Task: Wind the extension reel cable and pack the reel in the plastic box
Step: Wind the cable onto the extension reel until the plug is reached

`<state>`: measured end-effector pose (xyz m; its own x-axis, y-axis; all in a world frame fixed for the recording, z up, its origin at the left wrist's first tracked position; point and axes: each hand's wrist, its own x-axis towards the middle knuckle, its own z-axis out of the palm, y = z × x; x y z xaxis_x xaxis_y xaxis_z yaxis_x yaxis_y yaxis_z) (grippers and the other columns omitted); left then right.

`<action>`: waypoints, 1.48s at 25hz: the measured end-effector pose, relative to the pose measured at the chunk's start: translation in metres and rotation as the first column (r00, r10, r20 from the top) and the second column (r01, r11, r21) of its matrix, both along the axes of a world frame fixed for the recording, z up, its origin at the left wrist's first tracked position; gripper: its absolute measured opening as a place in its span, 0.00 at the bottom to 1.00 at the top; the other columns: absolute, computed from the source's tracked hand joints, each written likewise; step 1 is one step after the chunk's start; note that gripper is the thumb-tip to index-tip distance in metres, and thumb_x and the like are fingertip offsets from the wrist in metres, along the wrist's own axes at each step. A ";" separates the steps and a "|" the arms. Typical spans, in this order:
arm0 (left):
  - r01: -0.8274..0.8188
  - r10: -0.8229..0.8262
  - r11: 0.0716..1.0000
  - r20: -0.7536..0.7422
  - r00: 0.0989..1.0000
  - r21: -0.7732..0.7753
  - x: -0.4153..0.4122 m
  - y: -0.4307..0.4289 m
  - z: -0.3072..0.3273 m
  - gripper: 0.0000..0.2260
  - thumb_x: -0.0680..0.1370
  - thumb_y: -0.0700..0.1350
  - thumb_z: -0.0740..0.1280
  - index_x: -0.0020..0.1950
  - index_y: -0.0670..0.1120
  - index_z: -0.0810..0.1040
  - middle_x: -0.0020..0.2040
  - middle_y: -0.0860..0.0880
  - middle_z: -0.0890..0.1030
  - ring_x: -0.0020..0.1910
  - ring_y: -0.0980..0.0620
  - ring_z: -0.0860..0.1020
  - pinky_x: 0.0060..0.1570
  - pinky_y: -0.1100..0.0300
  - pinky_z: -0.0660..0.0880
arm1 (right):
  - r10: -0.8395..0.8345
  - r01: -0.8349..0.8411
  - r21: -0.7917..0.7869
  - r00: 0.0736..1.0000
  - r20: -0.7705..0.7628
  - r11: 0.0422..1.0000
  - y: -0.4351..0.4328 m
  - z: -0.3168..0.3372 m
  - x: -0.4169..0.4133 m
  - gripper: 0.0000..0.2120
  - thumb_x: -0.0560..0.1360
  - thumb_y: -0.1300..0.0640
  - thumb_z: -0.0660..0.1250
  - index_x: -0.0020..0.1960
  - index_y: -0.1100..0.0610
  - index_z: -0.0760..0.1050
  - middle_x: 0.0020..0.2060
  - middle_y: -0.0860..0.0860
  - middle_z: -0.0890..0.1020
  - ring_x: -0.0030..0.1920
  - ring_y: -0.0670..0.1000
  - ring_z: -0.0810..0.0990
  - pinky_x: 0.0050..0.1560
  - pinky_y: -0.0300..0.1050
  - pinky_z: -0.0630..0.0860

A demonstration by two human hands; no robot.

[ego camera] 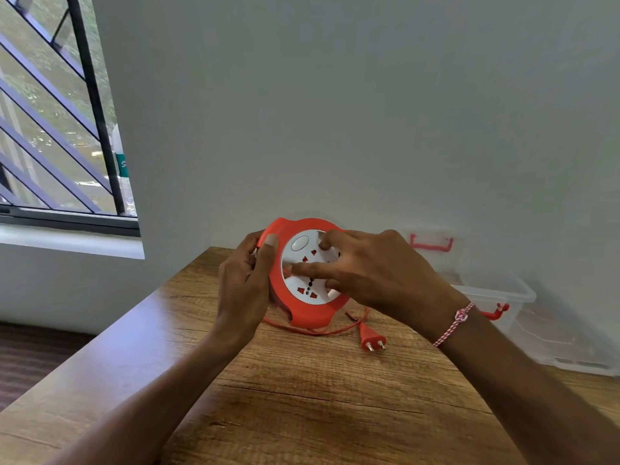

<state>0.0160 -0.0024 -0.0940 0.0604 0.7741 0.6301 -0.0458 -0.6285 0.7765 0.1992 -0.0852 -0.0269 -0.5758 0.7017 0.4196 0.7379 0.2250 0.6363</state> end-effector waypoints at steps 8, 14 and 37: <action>-0.031 0.034 0.998 -0.038 0.999 0.057 0.000 -0.001 -0.004 0.14 0.81 0.55 0.60 0.64 0.54 0.77 0.46 0.62 0.86 0.42 0.55 0.87 0.37 0.60 0.84 | 0.084 -0.059 0.090 0.945 -0.316 0.994 0.007 -0.015 -0.007 0.29 0.68 0.36 0.76 0.67 0.43 0.78 0.44 0.52 0.88 0.35 0.53 0.85 0.35 0.41 0.77; -0.072 0.074 0.992 -0.023 0.997 0.108 0.002 -0.007 -0.002 0.12 0.82 0.54 0.59 0.64 0.58 0.76 0.47 0.65 0.85 0.45 0.58 0.86 0.39 0.61 0.84 | 0.059 0.007 0.105 0.786 -0.615 0.994 0.003 -0.022 -0.023 0.30 0.68 0.30 0.72 0.61 0.50 0.78 0.44 0.51 0.86 0.37 0.53 0.84 0.36 0.43 0.79; -0.234 0.252 0.968 0.289 0.924 -0.096 -0.015 0.012 0.011 0.09 0.86 0.53 0.58 0.58 0.58 0.77 0.45 0.60 0.84 0.43 0.62 0.85 0.35 0.70 0.79 | -0.483 0.193 -0.553 0.755 -0.444 0.811 0.035 -0.059 0.025 0.17 0.74 0.49 0.70 0.62 0.47 0.75 0.54 0.50 0.82 0.52 0.53 0.81 0.51 0.53 0.81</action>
<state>0.0007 0.0096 -0.0826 -0.3168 0.7774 0.5434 -0.1316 -0.6034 0.7865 0.2238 -0.0507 -0.0863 -0.0362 0.9859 0.1636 0.9993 0.0372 -0.0034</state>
